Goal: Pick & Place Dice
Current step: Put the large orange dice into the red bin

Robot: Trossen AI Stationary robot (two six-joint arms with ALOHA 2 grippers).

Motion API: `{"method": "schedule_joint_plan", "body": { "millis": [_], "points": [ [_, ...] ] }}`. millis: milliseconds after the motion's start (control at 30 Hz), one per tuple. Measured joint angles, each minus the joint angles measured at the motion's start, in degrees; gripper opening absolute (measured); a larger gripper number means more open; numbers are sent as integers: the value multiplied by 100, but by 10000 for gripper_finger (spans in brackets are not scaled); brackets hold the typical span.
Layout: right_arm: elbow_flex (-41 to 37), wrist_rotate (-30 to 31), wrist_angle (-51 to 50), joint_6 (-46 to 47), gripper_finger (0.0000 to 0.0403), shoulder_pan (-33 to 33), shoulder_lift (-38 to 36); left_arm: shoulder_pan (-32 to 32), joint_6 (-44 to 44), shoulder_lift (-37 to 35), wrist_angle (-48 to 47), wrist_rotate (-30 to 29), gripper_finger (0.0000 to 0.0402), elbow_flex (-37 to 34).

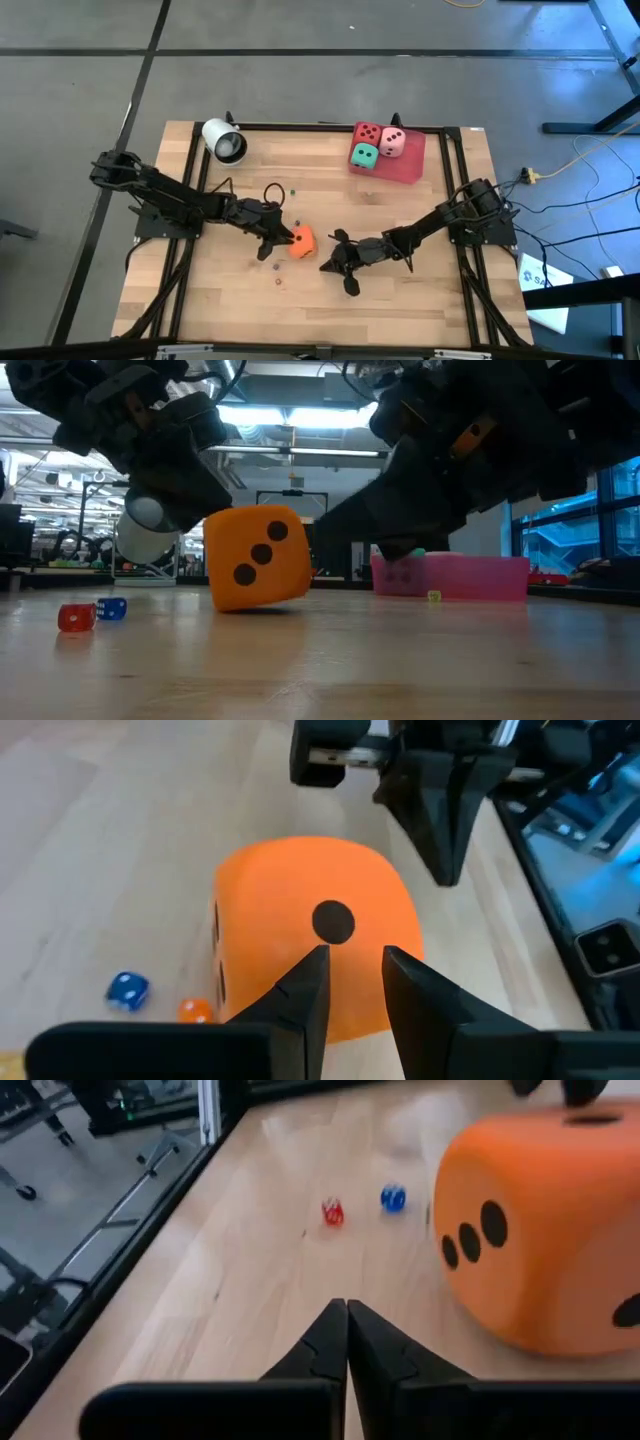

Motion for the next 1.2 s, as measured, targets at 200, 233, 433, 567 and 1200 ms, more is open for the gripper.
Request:
{"method": "schedule_joint_plan", "body": {
  "millis": [200,233,433,567,1200],
  "points": [
    [0,0,173,-262,8,0,-4,0,222,-893,-556,-307,90,2],
    [0,0,174,-262,7,-2,-3,0,124,-994,-724,-307,90,-2],
    [-2,0,210,-279,7,-81,-3,-137,-506,-997,-1502,-487,90,-2],
    [-2,1,217,-279,10,-184,-13,-276,-678,-571,-1387,-599,88,-7],
    [-2,540,-1845,-433,7,-369,-1299,117,371,1701,1410,-533,86,302]
  ]
}}
